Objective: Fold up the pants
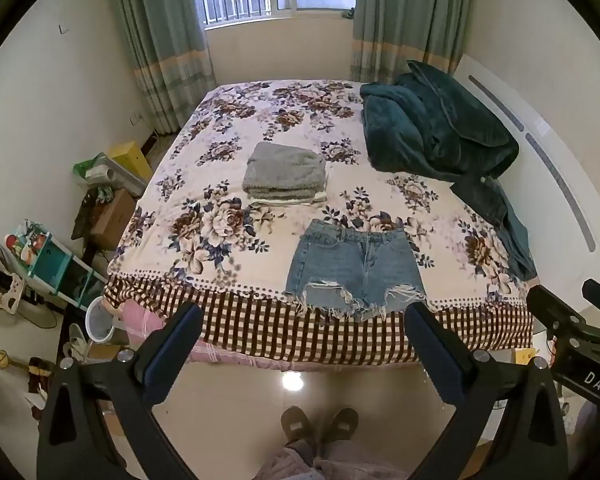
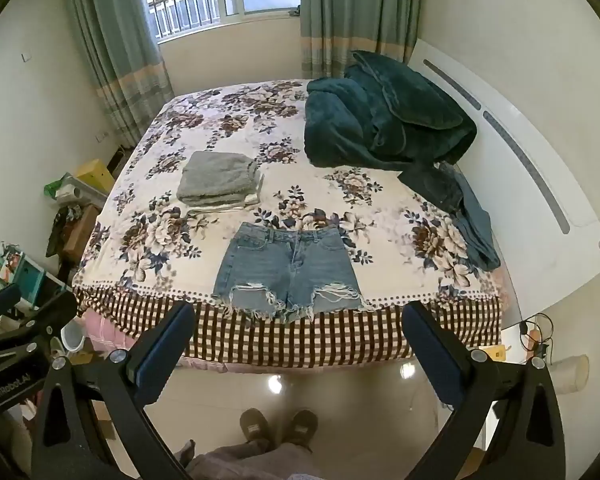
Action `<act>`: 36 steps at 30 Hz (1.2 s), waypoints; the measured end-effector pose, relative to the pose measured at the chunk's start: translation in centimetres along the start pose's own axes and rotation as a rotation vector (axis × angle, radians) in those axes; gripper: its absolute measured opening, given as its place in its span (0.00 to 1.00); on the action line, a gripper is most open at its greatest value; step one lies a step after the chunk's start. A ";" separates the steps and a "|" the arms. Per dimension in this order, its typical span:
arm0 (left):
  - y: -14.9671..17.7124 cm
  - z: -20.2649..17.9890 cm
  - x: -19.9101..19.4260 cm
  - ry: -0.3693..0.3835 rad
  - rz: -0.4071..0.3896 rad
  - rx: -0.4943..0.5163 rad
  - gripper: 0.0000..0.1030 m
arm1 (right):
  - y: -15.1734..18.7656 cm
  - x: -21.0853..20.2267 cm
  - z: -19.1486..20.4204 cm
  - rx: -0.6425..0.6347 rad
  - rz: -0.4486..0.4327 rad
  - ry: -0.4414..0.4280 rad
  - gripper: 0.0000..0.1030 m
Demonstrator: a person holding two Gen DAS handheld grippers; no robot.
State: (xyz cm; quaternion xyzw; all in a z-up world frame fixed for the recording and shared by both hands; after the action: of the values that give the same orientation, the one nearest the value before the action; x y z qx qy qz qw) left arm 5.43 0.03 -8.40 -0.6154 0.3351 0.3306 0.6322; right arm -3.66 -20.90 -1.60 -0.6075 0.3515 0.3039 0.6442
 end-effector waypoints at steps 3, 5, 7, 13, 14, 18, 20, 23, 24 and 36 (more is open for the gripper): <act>0.0 0.0 0.0 0.003 -0.002 -0.001 1.00 | -0.1 0.0 0.1 -0.001 0.004 -0.003 1.00; 0.0 -0.1 0.2 0.003 0.001 0.002 1.00 | -0.2 0.1 0.2 -0.003 0.003 -0.003 1.00; -0.1 -0.1 0.1 0.002 -0.005 -0.003 1.00 | -0.3 0.2 0.4 -0.004 0.003 -0.003 1.00; -0.1 0.0 0.1 0.005 -0.007 -0.008 1.00 | -0.4 -0.5 0.7 0.000 0.001 -0.011 1.00; -0.2 0.0 0.1 0.004 -0.007 -0.008 1.00 | -0.5 -0.6 0.7 0.000 0.000 -0.009 1.00; -0.1 -0.1 0.0 0.001 -0.013 -0.004 1.00 | -0.4 -0.4 0.5 0.003 0.000 -0.010 1.00; -0.1 -0.1 0.0 0.003 -0.013 -0.003 1.00 | -0.3 -0.5 0.4 0.002 0.000 -0.011 1.00; -0.1 -0.1 0.1 0.001 -0.016 -0.003 1.00 | -0.3 -0.5 0.1 0.001 -0.001 -0.012 1.00; -0.8 0.0 0.0 0.002 -0.017 -0.003 1.00 | -0.5 -0.4 0.5 -0.001 -0.001 -0.011 1.00; -2.9 -0.9 0.0 0.001 -0.026 -0.003 1.00 | -1.0 -0.8 1.1 0.000 -0.005 -0.013 1.00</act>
State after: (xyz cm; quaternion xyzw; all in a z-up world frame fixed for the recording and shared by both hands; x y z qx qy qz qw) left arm 7.86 -0.98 -6.80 -0.6209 0.3267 0.3225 0.6354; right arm -3.23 -19.89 -0.32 -0.6063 0.3458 0.3061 0.6474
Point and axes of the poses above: each gripper's, at about its wrist camera, not at the fingertips, and x roughly the way its jaws point, z to its left, y to its underside, the point moved 10 cm from there along x, roughly the way its jaws point, and after that the axes turned 1 degree about -z, right-handed, at the moved point
